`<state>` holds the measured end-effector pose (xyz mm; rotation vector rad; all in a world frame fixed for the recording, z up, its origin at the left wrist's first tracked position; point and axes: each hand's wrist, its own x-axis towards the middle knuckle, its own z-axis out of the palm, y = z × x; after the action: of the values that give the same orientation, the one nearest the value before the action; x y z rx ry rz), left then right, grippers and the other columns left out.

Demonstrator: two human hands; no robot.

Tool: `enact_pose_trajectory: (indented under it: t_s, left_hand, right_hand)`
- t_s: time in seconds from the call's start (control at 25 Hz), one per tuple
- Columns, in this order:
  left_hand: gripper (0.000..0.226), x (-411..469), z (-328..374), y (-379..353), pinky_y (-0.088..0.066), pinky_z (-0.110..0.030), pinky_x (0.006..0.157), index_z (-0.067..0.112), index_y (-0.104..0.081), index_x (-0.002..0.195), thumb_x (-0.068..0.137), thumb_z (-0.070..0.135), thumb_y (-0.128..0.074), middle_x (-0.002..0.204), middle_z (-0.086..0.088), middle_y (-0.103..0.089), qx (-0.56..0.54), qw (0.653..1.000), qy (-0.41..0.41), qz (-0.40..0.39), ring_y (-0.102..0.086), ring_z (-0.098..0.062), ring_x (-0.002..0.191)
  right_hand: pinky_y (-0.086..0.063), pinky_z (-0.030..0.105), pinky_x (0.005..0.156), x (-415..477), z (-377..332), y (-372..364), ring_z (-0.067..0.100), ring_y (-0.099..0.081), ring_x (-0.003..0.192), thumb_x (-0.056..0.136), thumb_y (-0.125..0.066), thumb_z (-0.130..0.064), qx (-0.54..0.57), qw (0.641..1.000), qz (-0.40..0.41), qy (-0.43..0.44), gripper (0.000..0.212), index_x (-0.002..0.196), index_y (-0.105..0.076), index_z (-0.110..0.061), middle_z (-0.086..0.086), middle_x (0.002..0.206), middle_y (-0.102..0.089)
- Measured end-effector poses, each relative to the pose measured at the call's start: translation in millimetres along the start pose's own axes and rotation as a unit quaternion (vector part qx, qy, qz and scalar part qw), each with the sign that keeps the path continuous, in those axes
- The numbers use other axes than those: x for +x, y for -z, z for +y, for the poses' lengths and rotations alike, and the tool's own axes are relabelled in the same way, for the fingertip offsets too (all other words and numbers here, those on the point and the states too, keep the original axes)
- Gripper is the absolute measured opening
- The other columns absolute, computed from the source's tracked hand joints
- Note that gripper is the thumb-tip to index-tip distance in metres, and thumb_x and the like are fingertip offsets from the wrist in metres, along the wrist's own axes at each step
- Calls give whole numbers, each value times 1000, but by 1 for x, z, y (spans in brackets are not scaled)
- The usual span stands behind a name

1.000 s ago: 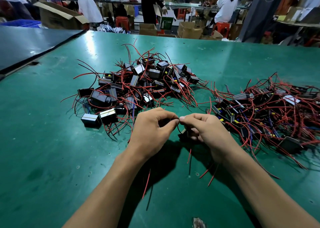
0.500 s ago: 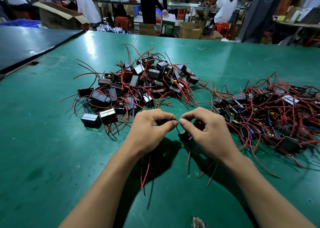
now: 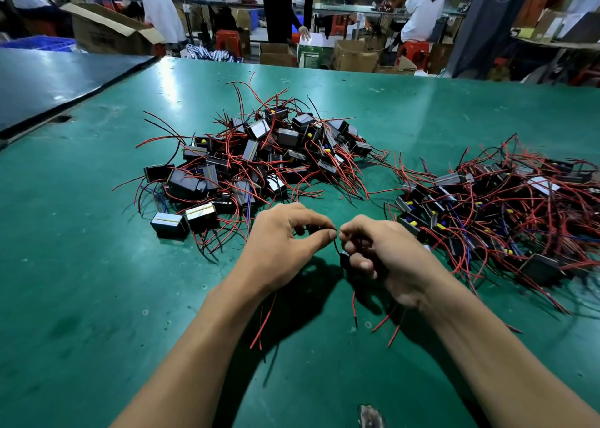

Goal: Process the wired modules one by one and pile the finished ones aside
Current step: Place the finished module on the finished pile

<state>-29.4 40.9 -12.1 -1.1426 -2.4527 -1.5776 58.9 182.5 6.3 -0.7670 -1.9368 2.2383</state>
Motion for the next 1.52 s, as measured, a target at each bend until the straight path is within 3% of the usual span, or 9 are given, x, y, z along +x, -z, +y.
enact_pose_trajectory:
  t_s: [0.16, 0.28, 0.4, 0.52, 0.68, 0.92, 1.16, 1.4, 1.52]
  left_hand:
    - [10, 4, -3, 6, -51, -27, 79, 22, -78, 90, 87, 30, -72, 95, 7, -70, -75, 993, 79, 39, -64, -7, 91]
    - [25, 9, -7, 7, -55, -44, 90, 17, -74, 102, 99, 33, -54, 101, -3, -70, -127, 979, 137, 79, -65, -16, 99]
    - [20, 11, -15, 8, -56, -44, 91, 20, -69, 114, 96, 22, -61, 101, 0, -71, -109, 978, 171, 53, -68, -18, 96]
    - [27, 13, -21, 8, -54, -41, 94, 25, -65, 118, 91, 23, -69, 98, 3, -75, -90, 975, 204, -22, -71, -16, 93]
    - [25, 15, -21, 11, -58, -33, 83, 21, -68, 110, 87, 14, -73, 86, -5, -77, -208, 949, 220, -86, -74, -21, 78]
    - [29, 12, -19, 12, -55, -22, 76, 18, -67, 113, 85, 11, -74, 86, -4, -76, -225, 938, 215, -152, -72, -15, 79]
    - [27, 11, -16, 10, -55, -21, 68, 9, -68, 109, 85, -3, -69, 83, -7, -72, -280, 928, 223, -101, -67, -15, 69]
    - [26, 11, -14, 9, -52, -32, 79, 10, -68, 110, 88, -4, -64, 87, -11, -74, -273, 933, 221, -74, -70, -18, 74]
    - [24, 10, -14, 10, -55, -23, 65, 7, -67, 109, 89, -5, -62, 84, -12, -72, -296, 926, 224, -68, -70, -19, 70]
  right_hand:
    - [-36, 19, 42, -5, -4, 14, 12, -46, 41, 97, -63, -20, -131, 981, 21, 142, 16, 89, -72, -9, 3, 71, -66]
    - [-37, 7, 52, -11, -11, 30, -2, -52, 49, 92, -70, -13, -332, 912, -23, 240, 10, 88, -73, -21, -16, 70, -68]
    - [-37, 5, 64, -15, -10, 35, -13, -54, 66, 85, -71, -7, -506, 823, -114, 230, 24, 88, -76, -30, -20, 85, -67]
    - [-43, 24, 79, -10, -1, 35, -12, -49, 77, 86, -70, -18, -595, 769, -126, 195, 25, 96, -76, -40, -20, 95, -56]
    - [-40, 23, 75, -9, -2, 36, -11, -49, 77, 83, -79, -31, -562, 788, -106, 226, 9, 90, -77, -37, -19, 93, -54]
    - [-39, 22, 79, -11, 0, 33, -6, -48, 81, 86, -66, -13, -587, 776, -134, 188, 30, 97, -77, -39, -13, 97, -51]
    - [-39, 18, 77, -12, -1, 37, -2, -50, 85, 86, -73, -22, -574, 784, -148, 183, 20, 80, -69, -40, -10, 94, -52]
    - [-35, 9, 69, -9, 1, 37, -7, -49, 81, 83, -78, -28, -568, 785, -165, 184, 15, 93, -75, -38, -12, 93, -52]
    - [-36, 11, 69, -8, 3, 36, -2, -52, 80, 84, -79, -31, -554, 796, -161, 180, 7, 86, -73, -35, -10, 93, -52]
